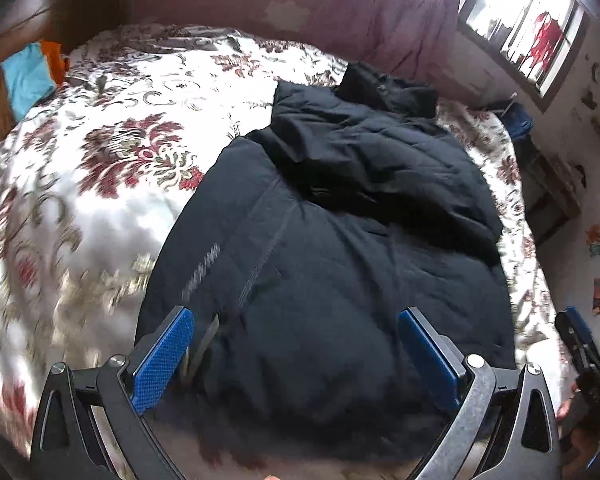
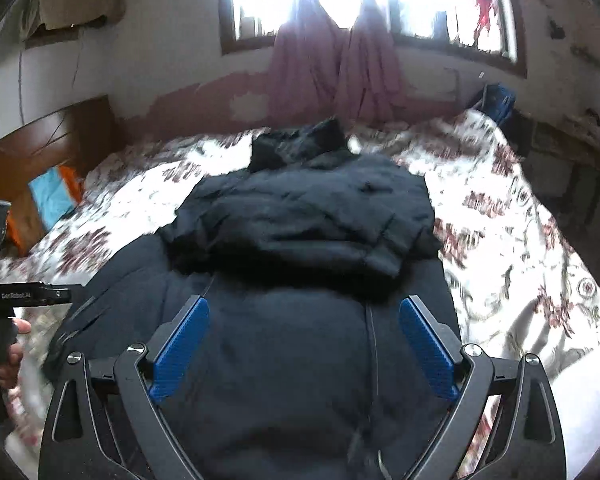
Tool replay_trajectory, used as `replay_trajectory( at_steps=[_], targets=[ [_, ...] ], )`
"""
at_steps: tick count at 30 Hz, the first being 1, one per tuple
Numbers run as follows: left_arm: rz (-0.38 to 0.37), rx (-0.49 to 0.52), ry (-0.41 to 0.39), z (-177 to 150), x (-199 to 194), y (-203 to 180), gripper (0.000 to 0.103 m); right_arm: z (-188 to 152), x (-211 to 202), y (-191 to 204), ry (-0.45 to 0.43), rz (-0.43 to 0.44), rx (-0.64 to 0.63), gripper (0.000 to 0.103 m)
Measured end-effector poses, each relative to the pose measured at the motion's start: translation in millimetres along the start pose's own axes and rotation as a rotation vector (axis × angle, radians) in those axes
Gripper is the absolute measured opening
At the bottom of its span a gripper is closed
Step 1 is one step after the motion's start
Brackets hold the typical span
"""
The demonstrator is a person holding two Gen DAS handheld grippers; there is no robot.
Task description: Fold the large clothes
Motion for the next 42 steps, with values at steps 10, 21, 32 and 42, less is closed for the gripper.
replay_trajectory(
  at_steps=[10, 21, 32, 42],
  targets=[
    [0.010, 0.077, -0.137, 92.4, 38.1, -6.1, 0.103, 36.9, 58.1, 24.1, -0.002, -0.036, 0.047, 0.093],
    [0.059, 0.052, 0.028, 149.8, 31.7, -57.8, 0.103, 90.0, 66.0, -14.4, 0.170, 0.008, 0.086, 0.093],
    [-0.094, -0.083, 0.205, 200.4, 63.0, -81.1, 0.103, 147.0, 126.4, -43.2, 0.296, 0.092, -0.042, 0.093],
    [0.078, 0.018, 0.197, 300.3, 121.0, -67.8, 0.103, 178.8, 176.0, -38.9, 0.305, 0.222, -0.071, 0.093]
  ],
)
Point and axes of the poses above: each gripper's, at about its wrist camera, not at the fingertips, and x roughly the way its jaws point, y to its left, z to its top, the point moved 1 cm from there along x, roughly the way its jaws point, and after that the axes turned 15 degrees about y, right-handed, at the moved point
